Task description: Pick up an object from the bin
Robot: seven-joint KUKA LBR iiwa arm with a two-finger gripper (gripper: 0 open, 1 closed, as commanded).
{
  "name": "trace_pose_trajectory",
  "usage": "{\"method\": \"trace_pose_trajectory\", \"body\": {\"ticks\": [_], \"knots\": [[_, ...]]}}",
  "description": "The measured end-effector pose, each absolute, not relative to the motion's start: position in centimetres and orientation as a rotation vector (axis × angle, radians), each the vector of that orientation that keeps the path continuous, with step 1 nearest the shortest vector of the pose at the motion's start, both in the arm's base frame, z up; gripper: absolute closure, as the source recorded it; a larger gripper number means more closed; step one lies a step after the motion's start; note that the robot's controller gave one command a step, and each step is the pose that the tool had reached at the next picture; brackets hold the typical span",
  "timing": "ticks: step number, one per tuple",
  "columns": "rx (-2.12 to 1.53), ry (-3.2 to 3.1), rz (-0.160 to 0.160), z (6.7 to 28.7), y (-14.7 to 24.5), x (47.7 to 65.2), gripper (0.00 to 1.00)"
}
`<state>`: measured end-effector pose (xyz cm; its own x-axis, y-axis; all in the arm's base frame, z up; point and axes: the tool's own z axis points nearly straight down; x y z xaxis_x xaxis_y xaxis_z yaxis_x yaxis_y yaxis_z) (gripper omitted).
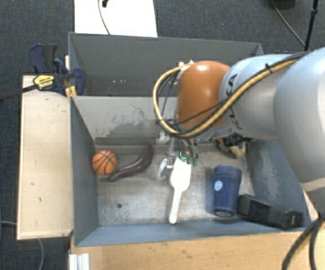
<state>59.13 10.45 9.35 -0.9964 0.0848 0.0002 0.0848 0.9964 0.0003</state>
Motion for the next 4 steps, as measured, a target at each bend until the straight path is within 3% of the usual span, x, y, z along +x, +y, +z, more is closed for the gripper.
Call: {"method": "trace_pose_trajectory", "body": {"ticks": [1,2,3,4], "knots": [[-0.006,-3.148,-0.003,8.0,19.1,58.2,0.0],[0.076,-3.146,0.01,7.2,23.7,57.6,0.0],[-0.178,-3.141,0.02,7.3,23.9,57.6,1.0],[-0.179,-3.14,0.02,7.3,23.9,57.6,1.0]]}}
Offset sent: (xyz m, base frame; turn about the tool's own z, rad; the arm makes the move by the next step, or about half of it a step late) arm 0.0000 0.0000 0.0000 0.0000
